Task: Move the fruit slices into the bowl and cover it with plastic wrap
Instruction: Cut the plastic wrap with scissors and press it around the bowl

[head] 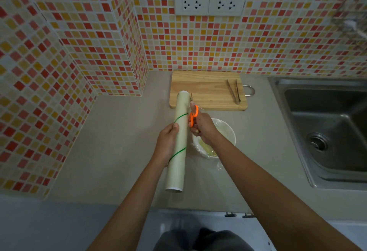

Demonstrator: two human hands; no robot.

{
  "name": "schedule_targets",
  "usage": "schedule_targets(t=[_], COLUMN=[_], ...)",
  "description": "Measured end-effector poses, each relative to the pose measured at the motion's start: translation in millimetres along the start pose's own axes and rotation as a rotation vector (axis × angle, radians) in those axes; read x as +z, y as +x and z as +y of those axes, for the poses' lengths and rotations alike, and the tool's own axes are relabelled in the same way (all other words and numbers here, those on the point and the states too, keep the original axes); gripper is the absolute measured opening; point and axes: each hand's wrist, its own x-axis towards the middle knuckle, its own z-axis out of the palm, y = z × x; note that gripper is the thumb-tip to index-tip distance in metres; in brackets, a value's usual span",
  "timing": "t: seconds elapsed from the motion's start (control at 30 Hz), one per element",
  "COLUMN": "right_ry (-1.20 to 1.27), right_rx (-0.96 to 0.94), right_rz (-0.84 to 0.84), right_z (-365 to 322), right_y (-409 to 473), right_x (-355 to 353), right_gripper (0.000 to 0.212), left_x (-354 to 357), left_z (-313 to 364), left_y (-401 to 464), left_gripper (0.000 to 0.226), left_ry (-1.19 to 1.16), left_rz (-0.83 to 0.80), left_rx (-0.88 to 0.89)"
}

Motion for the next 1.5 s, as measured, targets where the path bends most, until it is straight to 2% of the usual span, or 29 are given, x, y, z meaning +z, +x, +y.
schedule_targets(t=[0.2,0.33,0.53,0.7,0.8,0.9,1.03,1.17,1.3,1.5], right_ry=[-0.006,-0.006,-0.040,-0.053,-0.235,-0.575,-0.878,-1.041,-1.167,-1.224], right_rx=[-0.044,-0.044,-0.113,-0.198,-0.229,-0.227,-0.168,-0.094,-0.067,-0.054], right_rz=[0.028,0.085,0.058,0.179,0.348,0.529,0.607,0.628,0.601,0.556], right_z=[-7,-16,-28,-18,3,28,58,73,76,77], right_y=[8,7,-14,-37,-48,-55,-55,-47,-43,-41], right_x=[-1,-6,-27,-65,-97,-126,-146,-152,-158,-169], right_gripper=[0.046,0.043,0.036,0.036,0.041,0.051,0.040,0.038,0.034,0.027], left_x=[-1,-9,-24,-22,-16,-11,-4,-5,-6,-7], left_z=[-1,-8,-27,-52,-62,-67,-68,-67,-68,-72], left_y=[-7,-9,-1,8,9,8,5,5,7,9], left_gripper=[0.026,0.031,0.025,0.037,0.039,0.043,0.048,0.058,0.072,0.058], left_ry=[-0.048,0.012,0.268,0.539,0.652,0.734,0.827,0.964,0.896,0.825], left_rz=[-0.013,0.020,0.145,0.148,0.164,0.186,0.216,0.236,0.247,0.331], left_rx=[-0.017,-0.005,0.047,0.010,-0.001,0.013,0.051,0.035,-0.024,-0.028])
